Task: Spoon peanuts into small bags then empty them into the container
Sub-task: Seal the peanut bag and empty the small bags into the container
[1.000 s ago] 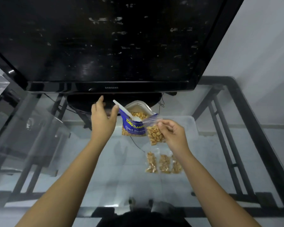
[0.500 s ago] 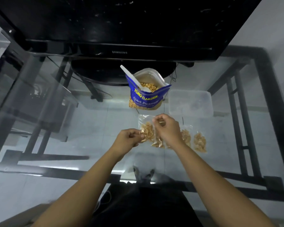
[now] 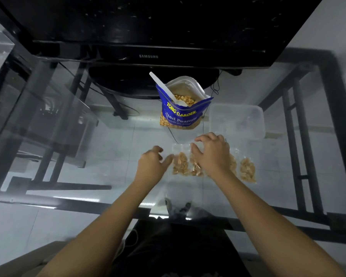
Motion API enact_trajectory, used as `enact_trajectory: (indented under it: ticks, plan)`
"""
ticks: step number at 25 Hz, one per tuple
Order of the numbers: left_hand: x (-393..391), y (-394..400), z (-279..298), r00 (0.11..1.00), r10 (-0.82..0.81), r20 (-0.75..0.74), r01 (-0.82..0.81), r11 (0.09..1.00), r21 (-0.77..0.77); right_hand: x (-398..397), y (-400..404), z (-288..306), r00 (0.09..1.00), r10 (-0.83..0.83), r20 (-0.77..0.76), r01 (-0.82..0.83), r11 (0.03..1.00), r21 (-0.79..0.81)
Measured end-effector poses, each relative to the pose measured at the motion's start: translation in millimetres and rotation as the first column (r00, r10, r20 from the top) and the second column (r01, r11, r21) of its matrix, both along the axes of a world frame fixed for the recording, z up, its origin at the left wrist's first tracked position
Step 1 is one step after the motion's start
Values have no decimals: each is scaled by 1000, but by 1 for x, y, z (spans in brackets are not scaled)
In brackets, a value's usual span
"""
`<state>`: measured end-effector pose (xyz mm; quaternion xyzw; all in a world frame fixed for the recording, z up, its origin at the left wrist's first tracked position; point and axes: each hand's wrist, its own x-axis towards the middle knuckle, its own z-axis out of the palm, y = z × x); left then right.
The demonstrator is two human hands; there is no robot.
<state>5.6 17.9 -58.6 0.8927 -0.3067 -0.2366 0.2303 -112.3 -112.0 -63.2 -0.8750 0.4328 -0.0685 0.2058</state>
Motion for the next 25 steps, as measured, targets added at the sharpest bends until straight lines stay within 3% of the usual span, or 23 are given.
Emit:
enact_trajectory:
  ticks: [2,5,9,12,14,15,17,18,19,20,22,23,25]
  plan:
    - [29,-10,30,990,122,65,-108,977,-183,-4,-10,24,970,-14,244,19,1000,-20]
    - [77,-42,69,935,348,-64,-346,859,-378,-1,-32,59,899,-43,436,61,998,-26]
    - [107,-87,83,879,320,-352,-443,823,-357,24,-62,68,935,-46,352,36,999,35]
    - [106,-101,84,917,159,-365,-307,866,-394,36,-71,68,975,28,219,-52,993,106]
    - [104,-99,94,928,82,-362,-266,828,-493,37,-72,69,980,45,196,-60,995,75]
    - [104,-94,102,916,76,-395,-306,769,-561,36,-72,70,981,45,188,-57,997,58]
    - [109,-78,115,878,146,-455,-456,541,-707,36,-73,71,984,44,173,-54,997,52]
    - [112,-66,118,867,211,-452,-497,426,-756,36,-73,71,984,41,174,-51,997,53]
    - [114,-52,117,869,286,-403,-488,375,-788,37,-73,70,983,38,180,-48,997,52]
    - [114,-38,109,882,365,-297,-438,409,-800,37,-73,70,982,36,185,-45,998,44]
    - [106,-12,78,927,369,65,-208,652,-729,38,-73,70,982,35,186,-41,999,28]
    - [99,-3,58,936,249,248,-33,765,-643,38,-72,70,982,36,188,-41,999,25]
    - [90,11,15,875,-43,483,289,845,-449,39,-72,69,981,27,193,-33,999,26]
